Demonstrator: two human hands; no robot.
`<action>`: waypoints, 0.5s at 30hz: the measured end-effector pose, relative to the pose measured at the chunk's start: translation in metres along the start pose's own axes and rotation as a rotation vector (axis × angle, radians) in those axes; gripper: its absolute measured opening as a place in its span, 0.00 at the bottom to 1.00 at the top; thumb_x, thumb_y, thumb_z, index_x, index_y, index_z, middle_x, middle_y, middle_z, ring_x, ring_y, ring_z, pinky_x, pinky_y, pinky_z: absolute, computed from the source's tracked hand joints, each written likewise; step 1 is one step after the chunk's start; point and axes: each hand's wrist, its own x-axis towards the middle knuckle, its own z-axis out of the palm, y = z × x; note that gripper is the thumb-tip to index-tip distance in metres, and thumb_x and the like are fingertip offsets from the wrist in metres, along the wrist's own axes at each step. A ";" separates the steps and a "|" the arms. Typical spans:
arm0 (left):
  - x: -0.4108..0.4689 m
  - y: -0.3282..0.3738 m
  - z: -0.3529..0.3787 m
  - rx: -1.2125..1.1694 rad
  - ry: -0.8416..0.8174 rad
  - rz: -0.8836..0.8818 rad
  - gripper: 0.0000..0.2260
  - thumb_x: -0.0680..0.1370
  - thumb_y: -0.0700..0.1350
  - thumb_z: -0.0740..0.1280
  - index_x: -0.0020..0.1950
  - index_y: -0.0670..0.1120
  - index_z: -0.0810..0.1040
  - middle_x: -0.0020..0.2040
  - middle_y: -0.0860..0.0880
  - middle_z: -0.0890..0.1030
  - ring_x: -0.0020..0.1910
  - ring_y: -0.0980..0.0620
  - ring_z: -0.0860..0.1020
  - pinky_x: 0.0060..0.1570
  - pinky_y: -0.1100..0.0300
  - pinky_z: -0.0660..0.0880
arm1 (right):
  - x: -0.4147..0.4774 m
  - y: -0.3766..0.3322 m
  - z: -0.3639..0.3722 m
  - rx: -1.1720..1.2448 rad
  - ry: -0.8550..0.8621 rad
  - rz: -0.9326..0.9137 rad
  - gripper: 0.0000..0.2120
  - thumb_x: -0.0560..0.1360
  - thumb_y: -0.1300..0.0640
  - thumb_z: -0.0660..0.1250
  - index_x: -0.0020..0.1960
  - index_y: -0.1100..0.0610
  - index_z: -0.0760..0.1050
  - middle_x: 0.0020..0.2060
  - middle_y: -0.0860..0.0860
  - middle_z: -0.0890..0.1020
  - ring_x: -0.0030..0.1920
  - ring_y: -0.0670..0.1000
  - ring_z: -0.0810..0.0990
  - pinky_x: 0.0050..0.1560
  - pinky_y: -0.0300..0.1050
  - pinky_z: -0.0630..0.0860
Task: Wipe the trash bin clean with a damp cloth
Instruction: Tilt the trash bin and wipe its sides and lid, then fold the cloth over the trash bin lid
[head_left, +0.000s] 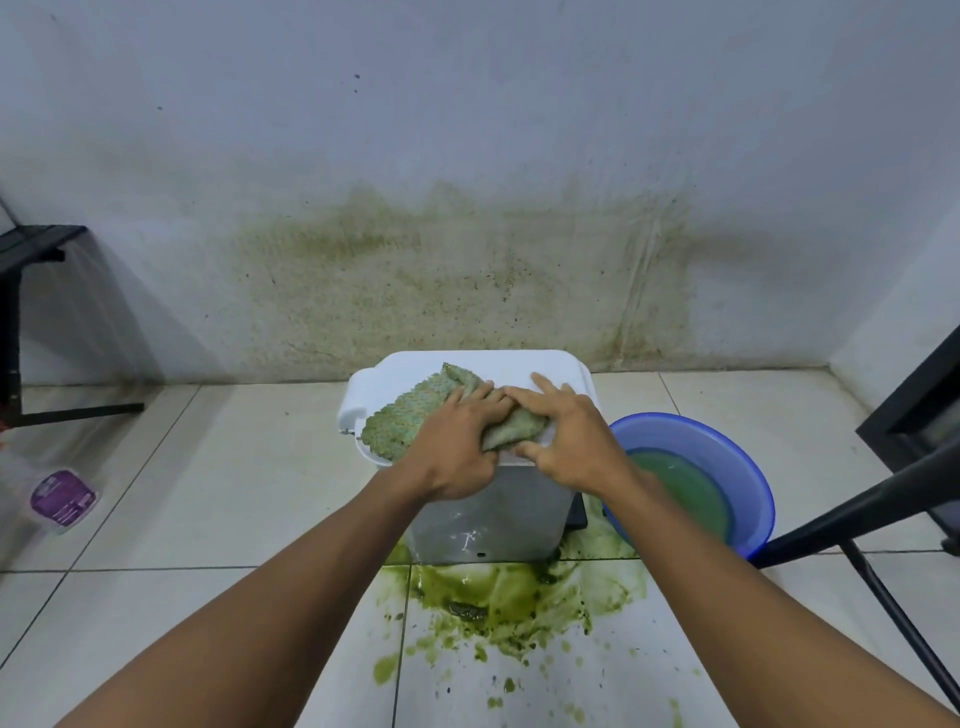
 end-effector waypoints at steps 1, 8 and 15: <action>-0.002 0.002 -0.004 -0.087 0.041 -0.009 0.30 0.73 0.38 0.66 0.76 0.48 0.73 0.75 0.48 0.73 0.76 0.51 0.66 0.77 0.58 0.52 | 0.001 0.000 0.001 0.024 0.011 -0.022 0.31 0.71 0.58 0.76 0.72 0.47 0.74 0.72 0.53 0.74 0.77 0.53 0.65 0.80 0.55 0.55; -0.012 0.007 -0.016 0.038 0.301 -0.101 0.20 0.67 0.38 0.70 0.59 0.45 0.81 0.53 0.48 0.83 0.53 0.46 0.78 0.54 0.50 0.77 | -0.003 -0.017 -0.039 0.015 0.037 -0.019 0.09 0.74 0.64 0.72 0.52 0.58 0.87 0.45 0.51 0.88 0.44 0.47 0.85 0.50 0.44 0.81; 0.005 0.051 -0.055 0.081 0.240 -0.077 0.15 0.70 0.36 0.67 0.55 0.48 0.78 0.45 0.51 0.83 0.43 0.48 0.77 0.39 0.58 0.72 | -0.003 -0.045 -0.140 -0.063 -0.055 0.034 0.06 0.70 0.61 0.77 0.48 0.55 0.86 0.33 0.52 0.86 0.36 0.52 0.85 0.42 0.46 0.81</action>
